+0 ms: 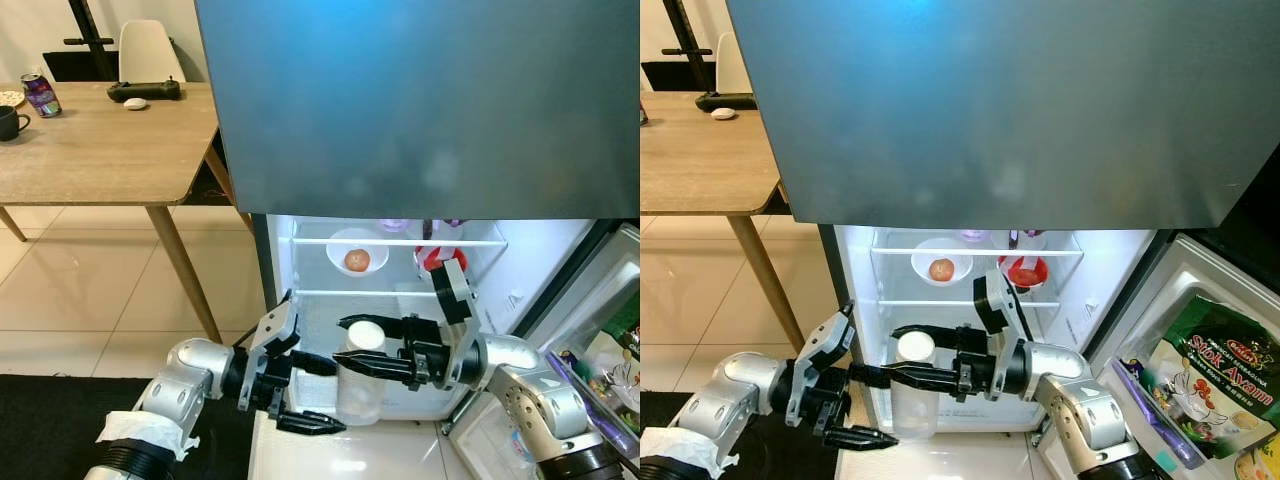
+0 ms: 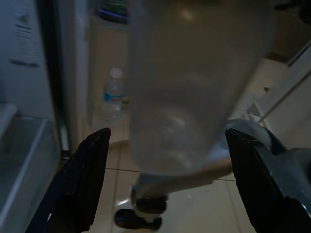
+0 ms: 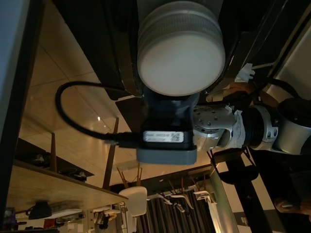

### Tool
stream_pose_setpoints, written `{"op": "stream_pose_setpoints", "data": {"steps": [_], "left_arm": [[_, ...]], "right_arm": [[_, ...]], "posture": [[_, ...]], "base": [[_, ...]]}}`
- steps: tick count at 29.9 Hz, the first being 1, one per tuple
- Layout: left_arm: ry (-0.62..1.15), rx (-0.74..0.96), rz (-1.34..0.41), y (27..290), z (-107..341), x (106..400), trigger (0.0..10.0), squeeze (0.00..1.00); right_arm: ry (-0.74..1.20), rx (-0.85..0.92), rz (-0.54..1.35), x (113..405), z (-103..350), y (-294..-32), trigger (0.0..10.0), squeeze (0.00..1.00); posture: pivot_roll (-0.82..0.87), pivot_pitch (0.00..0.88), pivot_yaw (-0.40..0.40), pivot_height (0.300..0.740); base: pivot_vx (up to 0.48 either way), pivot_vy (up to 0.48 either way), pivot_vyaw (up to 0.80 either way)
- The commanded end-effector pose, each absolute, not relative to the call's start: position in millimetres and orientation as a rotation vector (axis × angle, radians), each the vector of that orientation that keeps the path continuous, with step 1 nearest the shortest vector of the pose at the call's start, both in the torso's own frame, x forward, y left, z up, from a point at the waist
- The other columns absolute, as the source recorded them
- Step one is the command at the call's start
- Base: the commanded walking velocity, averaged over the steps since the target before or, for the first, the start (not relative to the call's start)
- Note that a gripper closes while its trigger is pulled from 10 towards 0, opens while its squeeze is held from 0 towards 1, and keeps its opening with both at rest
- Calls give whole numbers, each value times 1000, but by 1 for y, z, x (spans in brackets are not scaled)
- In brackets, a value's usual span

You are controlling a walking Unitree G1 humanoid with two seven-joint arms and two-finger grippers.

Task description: Restocking fridge

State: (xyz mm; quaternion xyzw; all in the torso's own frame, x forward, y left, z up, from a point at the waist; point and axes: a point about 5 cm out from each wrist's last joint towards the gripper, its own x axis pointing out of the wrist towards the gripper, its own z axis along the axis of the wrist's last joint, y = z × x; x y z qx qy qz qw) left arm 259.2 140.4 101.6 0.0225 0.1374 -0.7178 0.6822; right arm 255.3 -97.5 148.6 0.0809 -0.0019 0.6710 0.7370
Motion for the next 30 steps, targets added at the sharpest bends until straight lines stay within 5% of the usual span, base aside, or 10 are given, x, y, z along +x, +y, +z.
{"op": "stream_pose_setpoints", "data": {"steps": [1,2,30], "left_arm": [[299,49,-1612,136,101,260,10000,0],[282,46,-1618,132,103,260,0,0],[218,-40,-1666,113,106,251,0,0]], "right_arm": [[-18,171,1487,255,153,-95,10000,0],[-17,162,1472,256,152,-95,10000,0],[-77,216,1349,269,162,-99,10000,0]], "posture": [[-51,0,-10,740],[-51,0,-9,740],[-49,0,-14,740]], "base": [[0,0,0],[0,0,0],[0,0,0]]}}
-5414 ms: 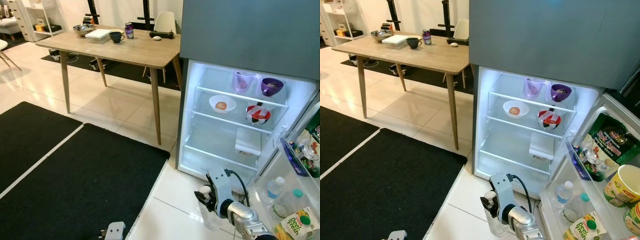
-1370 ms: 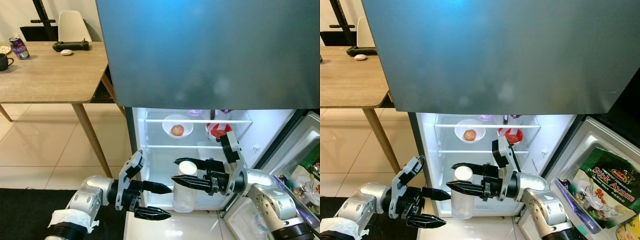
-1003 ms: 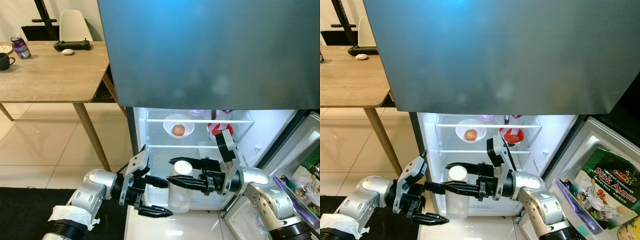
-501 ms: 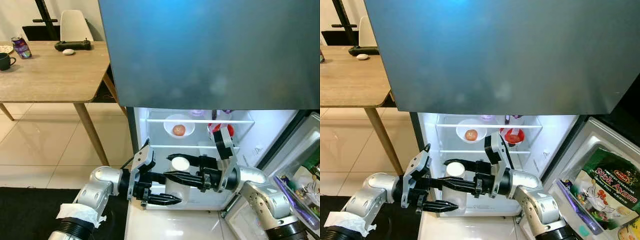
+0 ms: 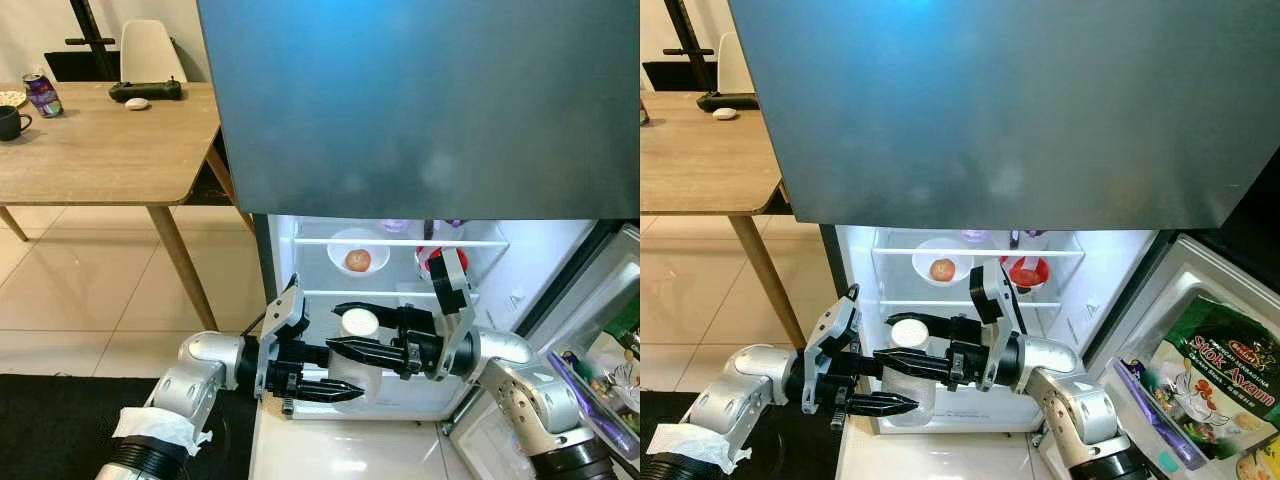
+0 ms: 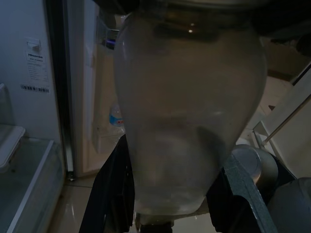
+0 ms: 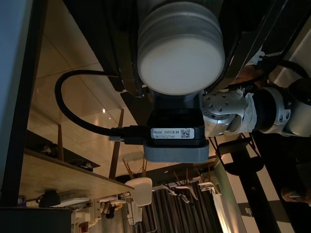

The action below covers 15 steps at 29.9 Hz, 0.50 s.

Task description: Restocking fridge

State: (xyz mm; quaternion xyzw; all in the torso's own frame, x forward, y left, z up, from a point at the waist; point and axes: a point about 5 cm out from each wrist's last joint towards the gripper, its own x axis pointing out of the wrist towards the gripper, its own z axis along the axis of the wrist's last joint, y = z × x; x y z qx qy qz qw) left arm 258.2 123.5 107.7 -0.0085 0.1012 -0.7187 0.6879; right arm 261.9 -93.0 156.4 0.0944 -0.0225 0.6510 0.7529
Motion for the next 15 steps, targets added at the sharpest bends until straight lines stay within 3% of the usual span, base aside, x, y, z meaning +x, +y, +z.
{"op": "stream_pose_setpoints", "data": {"steps": [1,2,4,6,15], "left_arm": [[219,-40,-1665,113,106,251,0,0],[219,-40,-1665,113,106,251,0,0],[217,-43,-1663,113,106,251,0,0],[215,-45,-1658,113,107,251,10000,0],[205,-45,-1635,114,109,254,10000,0]], "right_arm": [[-76,226,1352,269,162,-100,10000,302],[-76,226,1352,269,162,-100,10000,302],[-78,235,1352,268,162,-102,10000,1000],[-81,233,1345,269,161,-103,10000,1000],[-72,214,1326,270,160,-114,10000,1000]], "posture": [[-48,0,-15,740],[-48,0,-15,740],[-49,0,-15,740],[-49,0,-16,740],[-47,0,-22,740]], "base": [[0,0,0],[0,0,0],[0,0,0],[0,0,0],[0,0,0]]}}
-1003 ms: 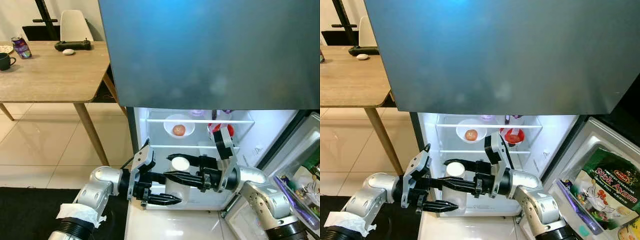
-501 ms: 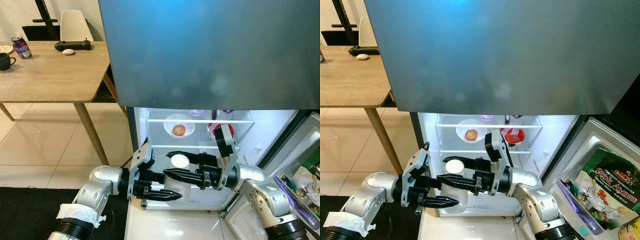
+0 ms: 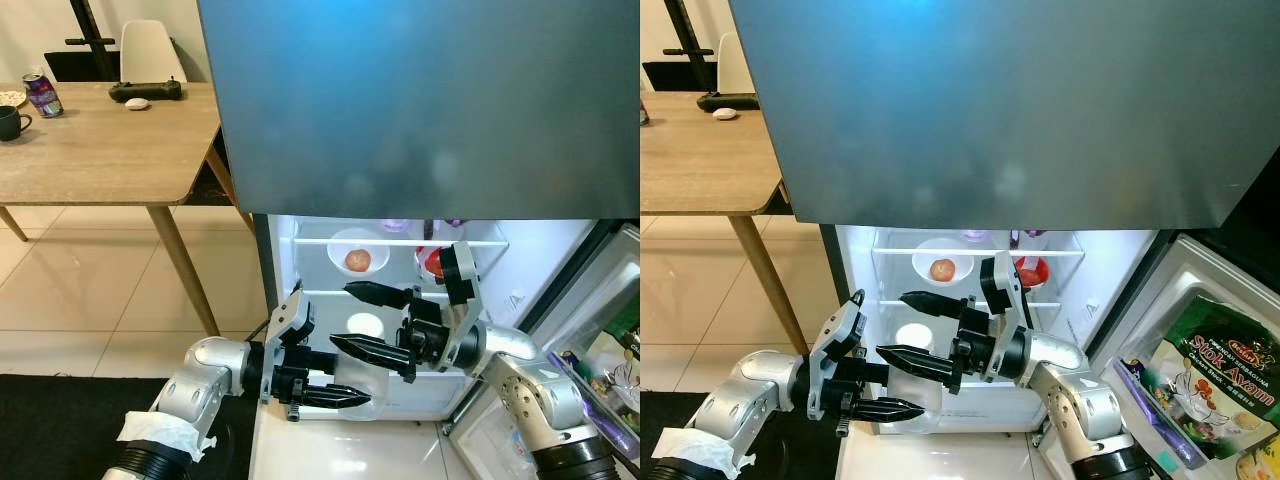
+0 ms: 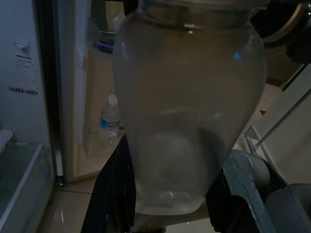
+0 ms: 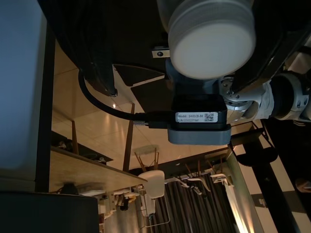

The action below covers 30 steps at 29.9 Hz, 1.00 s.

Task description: Restocking fridge

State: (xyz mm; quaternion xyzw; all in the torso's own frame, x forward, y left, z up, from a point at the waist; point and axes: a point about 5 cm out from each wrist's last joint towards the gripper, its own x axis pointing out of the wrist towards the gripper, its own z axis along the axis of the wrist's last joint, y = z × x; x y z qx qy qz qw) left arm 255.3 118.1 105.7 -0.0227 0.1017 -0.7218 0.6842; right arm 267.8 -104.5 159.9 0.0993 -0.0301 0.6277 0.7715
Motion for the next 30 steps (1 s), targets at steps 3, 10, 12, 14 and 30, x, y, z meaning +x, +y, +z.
{"op": "stream_pose_setpoints", "data": {"steps": [3,10,12,14,30], "left_arm": [[203,-39,-1621,117,110,256,10000,0],[200,-28,-1581,128,112,260,10000,0],[196,-22,-1572,128,112,261,10000,0],[193,-21,-1568,126,112,262,10000,0],[184,-36,-1596,117,111,258,10000,0]], "right_arm": [[-64,218,1303,269,160,-132,10000,1000],[28,197,1328,256,156,-160,10000,486],[48,192,1324,256,153,-159,10000,0],[71,183,1339,255,149,-154,10000,0],[112,198,1372,251,136,-124,10000,0]], "posture": [[-47,0,-23,740],[-55,0,-24,740],[-55,0,-24,740],[-57,0,-23,740],[-57,0,-18,740]], "base": [[0,0,0],[0,0,0],[0,0,0],[0,0,0],[0,0,0]]}}
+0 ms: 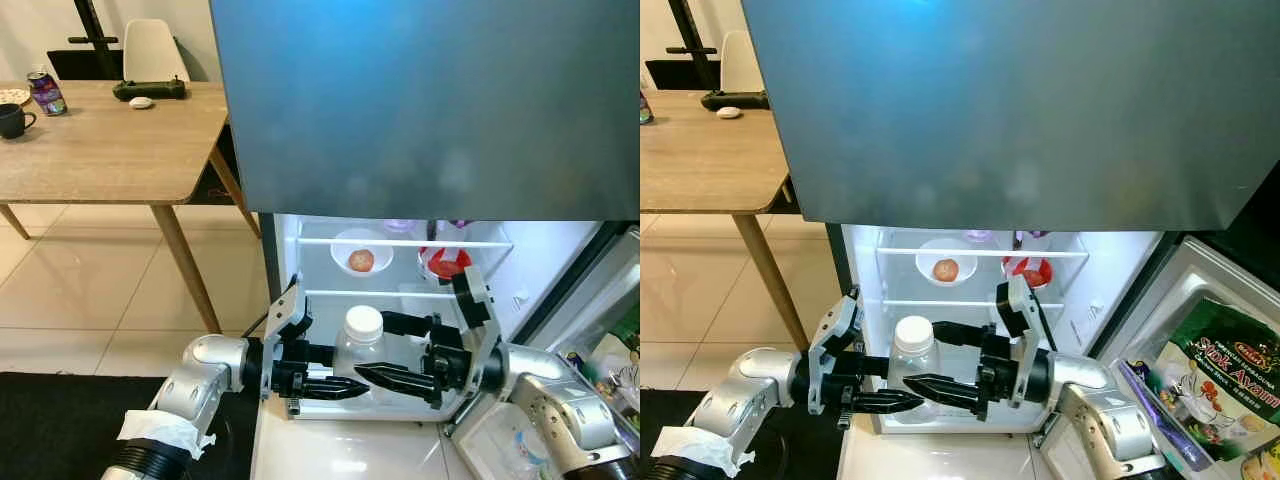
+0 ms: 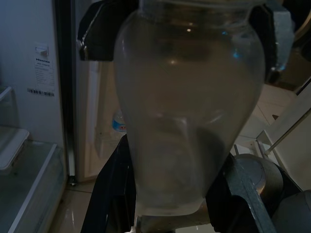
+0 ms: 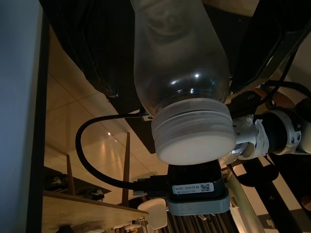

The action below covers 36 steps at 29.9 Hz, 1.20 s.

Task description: Restocking fridge

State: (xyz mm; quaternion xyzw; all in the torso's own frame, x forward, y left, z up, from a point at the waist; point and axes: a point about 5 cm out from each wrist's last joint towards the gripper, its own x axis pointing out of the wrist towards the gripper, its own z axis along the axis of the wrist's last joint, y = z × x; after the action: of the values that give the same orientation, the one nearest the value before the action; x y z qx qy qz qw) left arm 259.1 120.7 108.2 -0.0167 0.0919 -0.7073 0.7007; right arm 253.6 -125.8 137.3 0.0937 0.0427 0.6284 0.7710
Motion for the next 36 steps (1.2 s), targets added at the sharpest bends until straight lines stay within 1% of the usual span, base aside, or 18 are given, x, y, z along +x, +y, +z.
{"op": "stream_pose_setpoints", "data": {"steps": [1,13,21,22,23,24,26,27,28,29,30,31,36], "left_arm": [[184,-36,-1596,117,111,258,10000,0],[169,-33,-1600,114,112,259,10000,0],[167,-31,-1602,114,112,259,10000,0],[167,-29,-1601,114,112,259,10000,0],[167,-27,-1600,114,112,259,10000,0],[167,-27,-1600,114,112,259,10000,0],[166,-26,-1597,115,113,260,10000,0],[166,-26,-1597,115,113,260,10000,0],[166,-25,-1595,116,112,260,10000,0],[166,-24,-1593,116,112,260,10000,0],[166,-24,-1593,116,112,260,10000,0],[166,-23,-1590,117,112,260,10000,0],[165,-21,-1585,118,113,261,10000,0]], "right_arm": [[112,198,1372,251,136,-124,10000,0],[147,182,1392,250,129,-108,10000,0],[137,189,1371,253,129,-106,10000,0],[130,193,1356,256,130,-108,4471,0],[127,194,1351,257,130,-108,4196,0],[127,194,1351,257,130,-108,4196,0],[123,193,1346,257,132,-111,4824,0],[123,193,1346,257,132,-111,4824,0],[122,193,1344,258,132,-112,6941,0],[121,193,1342,258,132,-113,7608,0],[121,193,1342,258,132,-113,7608,0],[119,193,1344,257,133,-116,10000,0],[119,199,1353,256,135,-120,10000,0]], "posture": [[-57,0,-18,740],[-58,0,-17,740],[-58,0,-16,740],[-58,0,-16,740],[-58,0,-16,740],[-58,0,-16,740],[-58,0,-16,740],[-58,0,-16,740],[-58,0,-18,740],[-58,0,-18,740],[-58,0,-18,740],[-57,0,-19,740],[-55,0,-20,740]], "base": [[0,0,0],[0,0,0],[0,0,0],[0,0,0],[0,0,0],[0,0,0],[0,0,0],[0,0,0],[0,0,0],[0,0,0],[0,0,0],[0,0,0],[0,0,0]]}}
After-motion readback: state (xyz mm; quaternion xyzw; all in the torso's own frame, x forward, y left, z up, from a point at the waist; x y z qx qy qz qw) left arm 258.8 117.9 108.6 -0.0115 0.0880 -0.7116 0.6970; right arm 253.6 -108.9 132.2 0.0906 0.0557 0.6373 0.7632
